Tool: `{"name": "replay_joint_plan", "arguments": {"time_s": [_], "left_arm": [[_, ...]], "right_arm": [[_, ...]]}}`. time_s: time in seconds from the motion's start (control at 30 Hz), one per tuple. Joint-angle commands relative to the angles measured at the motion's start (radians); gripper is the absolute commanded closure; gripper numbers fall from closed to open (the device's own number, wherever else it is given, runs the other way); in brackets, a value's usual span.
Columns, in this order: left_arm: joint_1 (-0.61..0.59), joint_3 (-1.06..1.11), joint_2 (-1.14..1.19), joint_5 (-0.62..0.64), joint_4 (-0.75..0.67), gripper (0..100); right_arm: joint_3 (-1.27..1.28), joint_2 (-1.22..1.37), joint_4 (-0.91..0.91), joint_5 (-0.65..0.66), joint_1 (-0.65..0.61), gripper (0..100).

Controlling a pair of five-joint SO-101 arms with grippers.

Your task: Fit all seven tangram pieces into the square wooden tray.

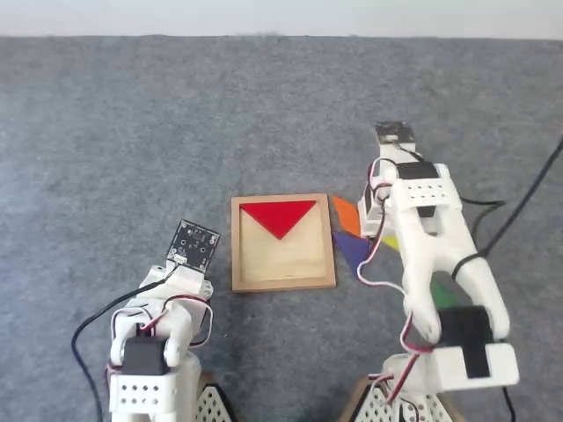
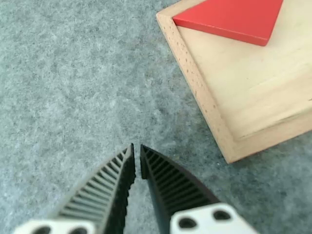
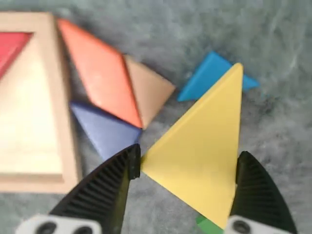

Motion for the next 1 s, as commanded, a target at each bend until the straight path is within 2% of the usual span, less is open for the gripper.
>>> {"name": "replay_joint_plan", "arguments": {"time_s": [0.0,0.2,0.3,0.6,0.77,0.87,0.97], "left_arm": [[-0.005,-0.008,-0.023,-0.008,0.005,98],[-0.005,-0.008,-0.023,-0.008,0.005,98],[-0.005,-0.008,-0.023,-0.008,0.005,98],[-0.005,-0.008,-0.023,-0.008,0.005,98],[-0.005,-0.008,-0.023,-0.008,0.005,98],[-0.005,-0.008,-0.023,-0.008,0.005,98],[-0.005,-0.008,-0.023,-0.008,0.005,98]], "right_arm": [[-0.049,-0.097,0.022,0.117,-0.091,74.0],[-0.055,-0.104,0.001,0.345,-0.246,74.0],[-0.058,-0.107,-0.002,0.503,-0.3,74.0],[-0.138,-0.096,-0.002,0.982,-0.361,74.0],[-0.138,-0.096,-0.053,1.106,-0.429,75.5],[-0.137,-0.096,-0.077,1.186,-0.432,78.4],[-0.137,-0.096,-0.074,1.257,-0.437,76.6]]}}
